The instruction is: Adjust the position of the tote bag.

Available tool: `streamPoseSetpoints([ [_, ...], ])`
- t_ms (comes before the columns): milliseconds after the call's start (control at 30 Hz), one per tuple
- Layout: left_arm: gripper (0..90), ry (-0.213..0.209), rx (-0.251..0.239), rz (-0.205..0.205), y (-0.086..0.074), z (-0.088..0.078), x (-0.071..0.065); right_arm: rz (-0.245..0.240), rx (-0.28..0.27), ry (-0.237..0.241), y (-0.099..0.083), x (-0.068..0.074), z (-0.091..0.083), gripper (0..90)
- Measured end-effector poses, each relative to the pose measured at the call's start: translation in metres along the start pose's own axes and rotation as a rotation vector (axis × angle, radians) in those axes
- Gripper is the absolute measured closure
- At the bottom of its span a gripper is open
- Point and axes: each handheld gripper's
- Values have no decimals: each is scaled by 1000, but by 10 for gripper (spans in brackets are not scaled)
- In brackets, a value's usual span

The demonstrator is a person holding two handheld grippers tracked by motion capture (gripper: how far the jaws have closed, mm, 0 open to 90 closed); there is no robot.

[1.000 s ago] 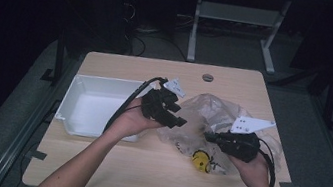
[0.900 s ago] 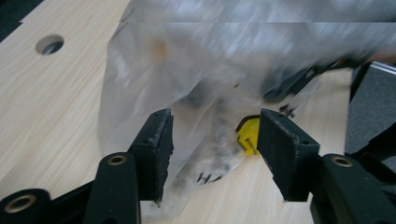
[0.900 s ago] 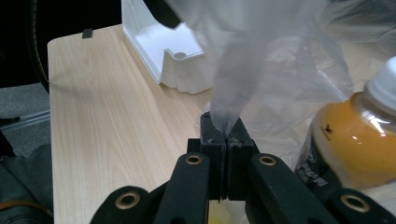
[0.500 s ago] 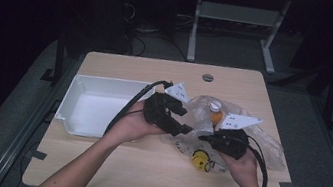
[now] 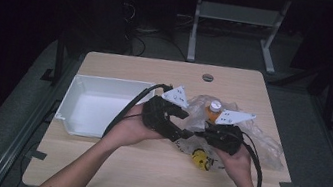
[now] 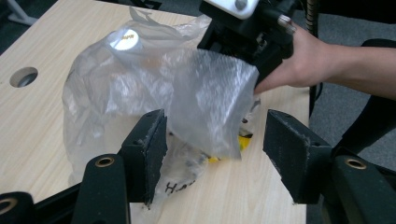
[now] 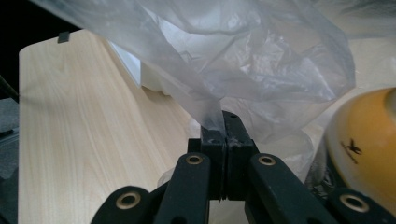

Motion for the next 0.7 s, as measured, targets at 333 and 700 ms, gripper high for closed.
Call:
streamPoseSetpoints([
  [333,558,47,45,21,5,20,6,-33,8,51,2,13,3,883],
  [700,885,107,8,14,2,20,11,-29,25,61,2,14,-12,661],
])
Point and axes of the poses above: each handheld gripper's, and its own axes: z roughly forward along the jaws, y roughly out of its top, x roughly to its left, and after that the axes turned 7 degrees about -x, right-handed
